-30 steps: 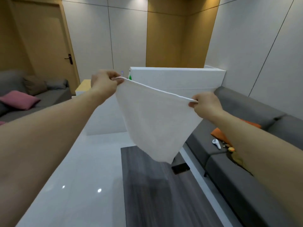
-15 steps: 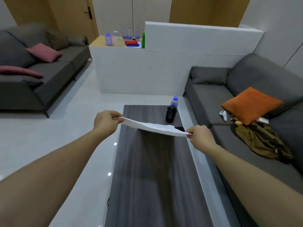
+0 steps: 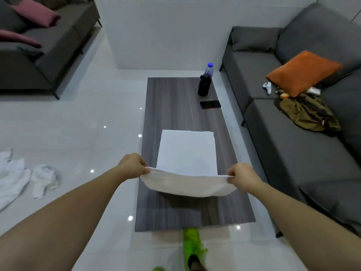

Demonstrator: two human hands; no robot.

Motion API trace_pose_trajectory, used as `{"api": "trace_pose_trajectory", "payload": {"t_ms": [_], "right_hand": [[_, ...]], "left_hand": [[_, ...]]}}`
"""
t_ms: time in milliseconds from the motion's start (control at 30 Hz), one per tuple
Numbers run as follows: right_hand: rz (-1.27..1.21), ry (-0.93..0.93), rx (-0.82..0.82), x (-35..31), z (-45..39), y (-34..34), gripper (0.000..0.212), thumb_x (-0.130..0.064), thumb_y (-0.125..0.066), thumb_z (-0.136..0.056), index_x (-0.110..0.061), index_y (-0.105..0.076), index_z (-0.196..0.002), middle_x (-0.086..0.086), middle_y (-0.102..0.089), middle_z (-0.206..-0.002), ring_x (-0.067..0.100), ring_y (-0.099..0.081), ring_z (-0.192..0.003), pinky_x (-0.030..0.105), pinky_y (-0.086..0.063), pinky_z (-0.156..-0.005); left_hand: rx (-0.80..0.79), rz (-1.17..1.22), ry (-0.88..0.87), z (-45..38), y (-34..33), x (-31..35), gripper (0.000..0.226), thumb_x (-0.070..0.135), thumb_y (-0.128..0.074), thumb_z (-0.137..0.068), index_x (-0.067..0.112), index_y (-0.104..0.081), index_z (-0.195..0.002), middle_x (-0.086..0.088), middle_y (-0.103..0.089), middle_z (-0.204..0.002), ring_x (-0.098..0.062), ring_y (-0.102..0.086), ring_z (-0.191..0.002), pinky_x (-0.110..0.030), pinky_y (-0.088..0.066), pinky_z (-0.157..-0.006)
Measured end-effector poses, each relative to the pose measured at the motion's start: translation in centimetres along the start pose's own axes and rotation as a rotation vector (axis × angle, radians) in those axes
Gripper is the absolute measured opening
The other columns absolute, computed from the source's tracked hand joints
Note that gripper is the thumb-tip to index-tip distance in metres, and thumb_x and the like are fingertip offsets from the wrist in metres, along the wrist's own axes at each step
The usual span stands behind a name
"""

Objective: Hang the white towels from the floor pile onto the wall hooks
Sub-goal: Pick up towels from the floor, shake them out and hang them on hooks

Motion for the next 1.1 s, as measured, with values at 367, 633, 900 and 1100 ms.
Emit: {"api": "trace_pose_trajectory", "payload": {"t_ms": [367, 633, 900, 1100], "right_hand": [[-0.049, -0.101, 0.087, 2.1, -1.7, -1.8, 0.017, -0.020, -0.060, -0.091, -0.020, -0.071, -0.078, 0.002, -0.065, -0.075, 0.022, -0.061, -0.073, 0.039, -0.057, -0.071], [-0.033, -0.072, 0.072, 2.3, -15.2, 1.6, 0.011, -0.028, -0.062, -0.089, -0.021, -0.070, -0.085, 0.006, -0.068, -0.086, 0.026, -0.061, -0.079, 0.033, -0.052, -0.067], [-0.068, -0.013, 0.024, 1.4, -24.0, -2.2, 0.042, -0.024, -0.066, -0.085, -0.019, -0.059, -0.125, 0.008, -0.067, -0.109, 0.029, -0.063, -0.098, 0.029, -0.043, -0.067], [-0.052, 0.134, -0.236, 0.1, -20.2, -16.7, 0.028, -0.024, -0.057, -0.093, -0.019, -0.062, -0.120, 0.004, -0.067, -0.108, 0.023, -0.060, -0.101, 0.032, -0.048, -0.080]], "left_hand": [[0.088, -0.012, -0.014, -2.7, -1.7, -0.1, 0.013, 0.036, -0.069, -0.085, 0.025, -0.071, -0.079, 0.002, -0.067, -0.081, -0.015, -0.059, -0.079, -0.027, -0.045, -0.066], [0.158, -0.020, 0.101, -14.0, -0.5, 2.7, 0.018, 0.034, -0.064, -0.085, 0.019, -0.070, -0.077, -0.002, -0.065, -0.077, -0.023, -0.060, -0.076, -0.028, -0.047, -0.063], [0.139, -0.014, 0.152, -21.5, -5.0, 4.4, 0.041, 0.027, -0.064, -0.084, 0.019, -0.060, -0.124, -0.010, -0.065, -0.118, -0.032, -0.059, -0.107, -0.036, -0.049, -0.084], [-0.135, -0.043, 0.137, -19.3, -18.4, 1.6, 0.027, 0.030, -0.063, -0.090, 0.024, -0.064, -0.116, -0.003, -0.061, -0.119, -0.023, -0.059, -0.101, -0.036, -0.051, -0.084]]}}
Point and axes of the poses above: each hand's wrist, its own z-axis away from the middle knuckle, its own y-axis out of the back of the hand, x = y × z, the point moved 6 cm from there along -z, towards the middle knuckle
